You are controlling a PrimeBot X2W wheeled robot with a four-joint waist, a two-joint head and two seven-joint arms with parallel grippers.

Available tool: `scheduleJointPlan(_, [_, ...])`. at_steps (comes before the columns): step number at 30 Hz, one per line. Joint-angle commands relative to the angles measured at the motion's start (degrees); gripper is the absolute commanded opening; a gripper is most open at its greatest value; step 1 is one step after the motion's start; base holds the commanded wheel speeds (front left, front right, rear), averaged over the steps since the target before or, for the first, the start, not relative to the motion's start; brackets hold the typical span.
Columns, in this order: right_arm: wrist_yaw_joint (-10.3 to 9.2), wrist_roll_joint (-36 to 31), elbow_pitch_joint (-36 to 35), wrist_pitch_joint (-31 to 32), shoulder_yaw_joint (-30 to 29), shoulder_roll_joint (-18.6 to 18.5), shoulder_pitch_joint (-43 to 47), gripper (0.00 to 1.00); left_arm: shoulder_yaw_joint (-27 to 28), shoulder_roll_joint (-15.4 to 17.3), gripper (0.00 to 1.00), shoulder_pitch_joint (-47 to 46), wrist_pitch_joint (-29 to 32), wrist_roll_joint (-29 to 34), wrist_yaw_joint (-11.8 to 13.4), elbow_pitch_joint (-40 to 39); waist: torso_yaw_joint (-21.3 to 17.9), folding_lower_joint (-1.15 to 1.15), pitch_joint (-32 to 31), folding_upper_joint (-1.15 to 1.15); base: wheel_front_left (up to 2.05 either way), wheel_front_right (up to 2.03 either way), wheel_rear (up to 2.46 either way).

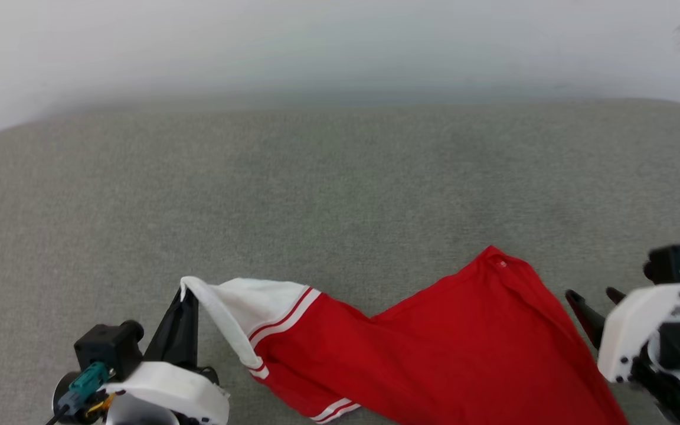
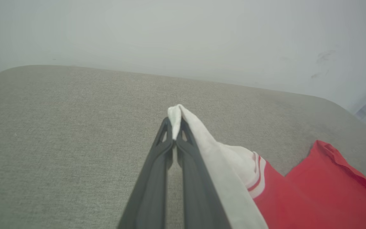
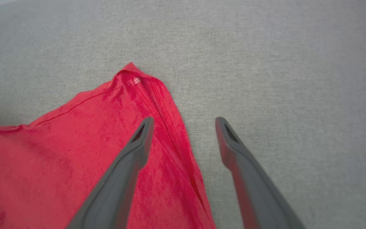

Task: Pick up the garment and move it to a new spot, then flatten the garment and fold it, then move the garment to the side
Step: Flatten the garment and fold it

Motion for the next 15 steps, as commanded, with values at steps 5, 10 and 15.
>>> scheduleJointPlan(5, [-0.02, 0.6, 3.2, 8.0, 7.3, -3.1, -8.1, 1.00, -1.2, -0.6, 0.00, -3.9, -0.4, 0.9, -1.2, 0.2, 3.2, -0.01, 4.9, 0.00, 0.00, 0.00, 0.00])
scheduleJointPlan(10, [-0.02, 0.8, 7.2, 12.4, 13.0, -4.8, -14.7, 1.00, -2.4, -1.4, 0.00, -7.0, -1.1, 1.3, -2.5, 0.9, 5.2, -0.01, 7.6, 0.00, 0.00, 0.00, 0.00])
scheduleJointPlan(15, [-0.02, -0.5, 12.3, 14.2, 16.3, -6.1, -19.6, 1.00, -2.7, -2.1, 0.00, -9.3, -2.0, 1.4, -3.1, 1.6, 6.5, -0.01, 9.6, 0.00, 0.00, 0.00, 0.00])
